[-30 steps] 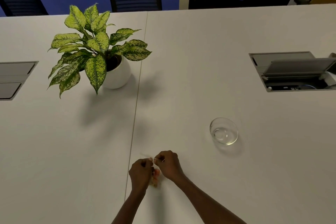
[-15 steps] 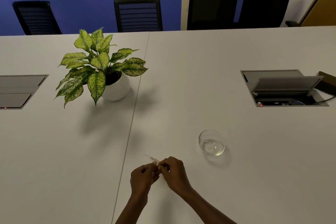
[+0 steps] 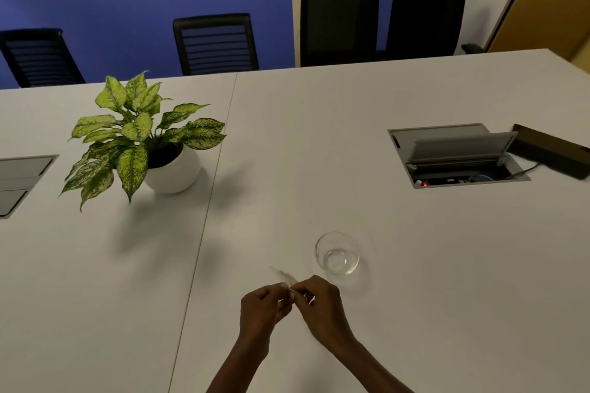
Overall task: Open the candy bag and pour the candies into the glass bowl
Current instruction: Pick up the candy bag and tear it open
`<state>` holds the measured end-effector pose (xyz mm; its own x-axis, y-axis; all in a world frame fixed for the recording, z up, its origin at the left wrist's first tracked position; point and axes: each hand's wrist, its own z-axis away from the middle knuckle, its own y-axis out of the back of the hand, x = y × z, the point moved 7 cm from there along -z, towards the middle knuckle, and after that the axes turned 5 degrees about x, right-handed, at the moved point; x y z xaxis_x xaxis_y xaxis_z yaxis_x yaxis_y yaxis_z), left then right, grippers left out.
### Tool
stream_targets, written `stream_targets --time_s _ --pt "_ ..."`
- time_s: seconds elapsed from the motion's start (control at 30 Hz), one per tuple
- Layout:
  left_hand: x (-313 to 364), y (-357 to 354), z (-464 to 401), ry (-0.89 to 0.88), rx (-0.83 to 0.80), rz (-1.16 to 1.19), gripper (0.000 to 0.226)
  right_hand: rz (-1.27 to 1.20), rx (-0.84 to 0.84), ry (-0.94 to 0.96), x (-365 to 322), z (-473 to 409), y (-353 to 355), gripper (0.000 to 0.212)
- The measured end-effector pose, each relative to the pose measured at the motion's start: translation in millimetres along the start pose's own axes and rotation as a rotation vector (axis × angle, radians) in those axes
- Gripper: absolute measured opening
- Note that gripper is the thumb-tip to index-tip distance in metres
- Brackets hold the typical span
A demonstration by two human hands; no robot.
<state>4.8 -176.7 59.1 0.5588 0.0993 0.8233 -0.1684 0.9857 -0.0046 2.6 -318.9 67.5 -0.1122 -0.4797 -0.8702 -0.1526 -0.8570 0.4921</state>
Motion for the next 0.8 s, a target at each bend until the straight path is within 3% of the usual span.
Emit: stream_targets --time_s 0.23,0.5,0.67,0.8 --pt "32.9 -37.2 13.1 -0.239 -0.077 -0.189 0.026 -0.136 0.012 -0.102 -3.2 -17.0 35.8 0.020" --pt "57.5 -58.7 7.0 -0.376 -0.093 -0.380 0.021 -0.147 0.001 -0.133 -5.8 -41.3 55.9 0.014" --pt "67.6 -73.0 1.6 -0.377 -0.111 -0.393 0.021 -0.219 0.037 -0.216 -5.3 -53.4 70.1 0.014" --pt "63.8 -81.2 -1.5 -0.256 -0.069 -0.215 0.022 -0.258 0.070 -0.234 -7.4 -59.1 77.3 0.016"
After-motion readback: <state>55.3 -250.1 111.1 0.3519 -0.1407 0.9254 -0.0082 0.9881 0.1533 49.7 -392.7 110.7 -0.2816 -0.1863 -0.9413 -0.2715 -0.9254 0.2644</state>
